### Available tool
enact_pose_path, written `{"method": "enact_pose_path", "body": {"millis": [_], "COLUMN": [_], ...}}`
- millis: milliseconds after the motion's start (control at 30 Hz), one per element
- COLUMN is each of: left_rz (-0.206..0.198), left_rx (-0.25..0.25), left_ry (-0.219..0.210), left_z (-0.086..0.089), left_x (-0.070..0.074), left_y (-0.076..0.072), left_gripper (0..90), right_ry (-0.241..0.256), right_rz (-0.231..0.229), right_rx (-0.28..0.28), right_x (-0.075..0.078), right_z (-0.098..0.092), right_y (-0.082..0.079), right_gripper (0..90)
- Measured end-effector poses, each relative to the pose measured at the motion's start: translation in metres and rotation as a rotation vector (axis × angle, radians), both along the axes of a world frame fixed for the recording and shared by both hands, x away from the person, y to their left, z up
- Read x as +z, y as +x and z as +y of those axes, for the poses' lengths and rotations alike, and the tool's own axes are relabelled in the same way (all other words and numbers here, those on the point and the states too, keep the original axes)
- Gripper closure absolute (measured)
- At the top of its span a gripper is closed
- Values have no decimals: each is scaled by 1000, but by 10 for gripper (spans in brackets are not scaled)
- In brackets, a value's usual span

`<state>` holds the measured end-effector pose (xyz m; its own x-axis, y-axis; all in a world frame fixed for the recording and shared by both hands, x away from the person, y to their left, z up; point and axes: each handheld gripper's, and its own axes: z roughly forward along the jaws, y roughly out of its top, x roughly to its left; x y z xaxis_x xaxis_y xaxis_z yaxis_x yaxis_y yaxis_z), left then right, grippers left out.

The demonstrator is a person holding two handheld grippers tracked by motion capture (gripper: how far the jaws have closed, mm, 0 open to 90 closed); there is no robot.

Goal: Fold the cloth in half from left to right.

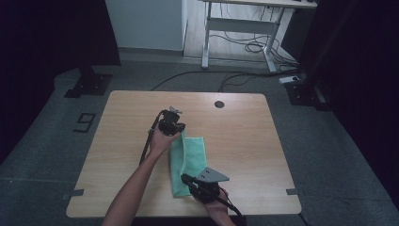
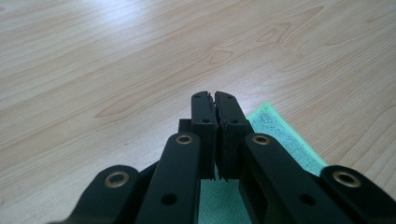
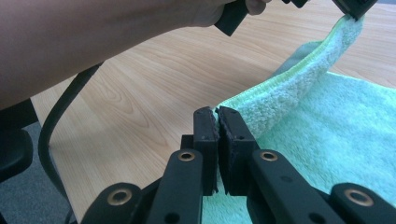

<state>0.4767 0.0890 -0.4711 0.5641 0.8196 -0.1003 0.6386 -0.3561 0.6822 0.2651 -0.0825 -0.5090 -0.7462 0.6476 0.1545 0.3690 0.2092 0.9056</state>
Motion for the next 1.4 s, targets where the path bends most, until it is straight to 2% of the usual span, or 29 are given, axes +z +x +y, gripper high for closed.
{"method": "enact_pose_path", "body": {"millis": [500,1400], "left_rz": [22,50], "left_rx": [-27,-56], "left_ry": [19,22], "left_z": [-25,-46], "left_x": [-10,-31], "left_y": [5,9], "left_gripper": [864,861], "right_ry": [-11,-34], "right_rz": [20,43], "right_rx": [-26,-64], "right_x": [-10,-24], "right_z": [-18,-33], "right_y": [-1,-5], "right_gripper": [857,857]}}
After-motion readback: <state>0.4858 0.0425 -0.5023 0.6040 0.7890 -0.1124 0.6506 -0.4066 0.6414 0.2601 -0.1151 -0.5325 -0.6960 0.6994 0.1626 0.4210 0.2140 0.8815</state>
